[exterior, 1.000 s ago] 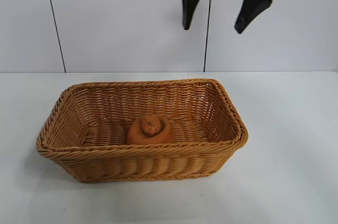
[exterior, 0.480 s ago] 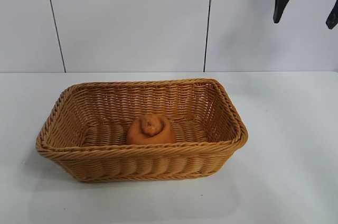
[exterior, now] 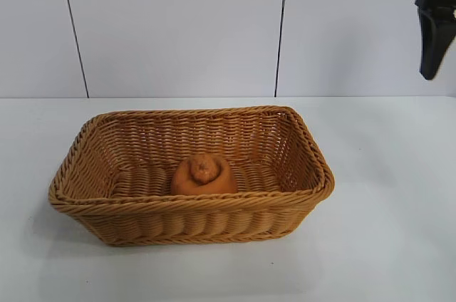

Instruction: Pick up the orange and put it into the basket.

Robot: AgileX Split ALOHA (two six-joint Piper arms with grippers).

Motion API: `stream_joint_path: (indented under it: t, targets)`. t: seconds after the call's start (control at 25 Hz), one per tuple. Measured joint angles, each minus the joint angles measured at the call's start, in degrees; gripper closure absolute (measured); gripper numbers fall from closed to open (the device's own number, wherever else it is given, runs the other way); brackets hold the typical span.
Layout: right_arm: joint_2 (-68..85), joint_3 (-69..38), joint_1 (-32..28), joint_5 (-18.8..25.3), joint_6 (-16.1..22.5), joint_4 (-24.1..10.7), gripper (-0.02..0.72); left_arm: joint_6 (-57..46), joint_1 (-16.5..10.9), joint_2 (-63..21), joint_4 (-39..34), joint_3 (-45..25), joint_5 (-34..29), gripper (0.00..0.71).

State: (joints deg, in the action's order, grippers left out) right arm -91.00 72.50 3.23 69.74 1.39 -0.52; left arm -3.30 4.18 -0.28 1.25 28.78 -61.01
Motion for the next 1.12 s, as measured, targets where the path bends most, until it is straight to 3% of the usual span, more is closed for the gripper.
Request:
stream_joint_path:
  t: [0.36,0.56,0.64,0.88,1.12]
  targets:
    - [28.10,-28.37,0.00,-0.10,-0.06,0.52,0.010,0.00,0.00,0.00,0.00,0.00,0.00,0.043]
    - [44.95,-39.49,0.00,-5.41,-0.06,0.52,0.010,0.00,0.00,0.00,0.00,0.00,0.00,0.043]
    - [52.00,-41.94,0.00,-5.95,-0.18,0.52,0.010,0.00,0.00,0.00,0.00,0.00,0.00,0.043]
    - [69.52,-42.31,0.00,-13.29,-0.22,1.49,0.010,0.00,0.00,0.00,0.00,0.00,0.00,0.043]
    - [78.77,-42.43,0.00,-14.37,-0.22,1.49,0.010,0.00,0.00,0.00,0.00,0.00,0.00,0.043]
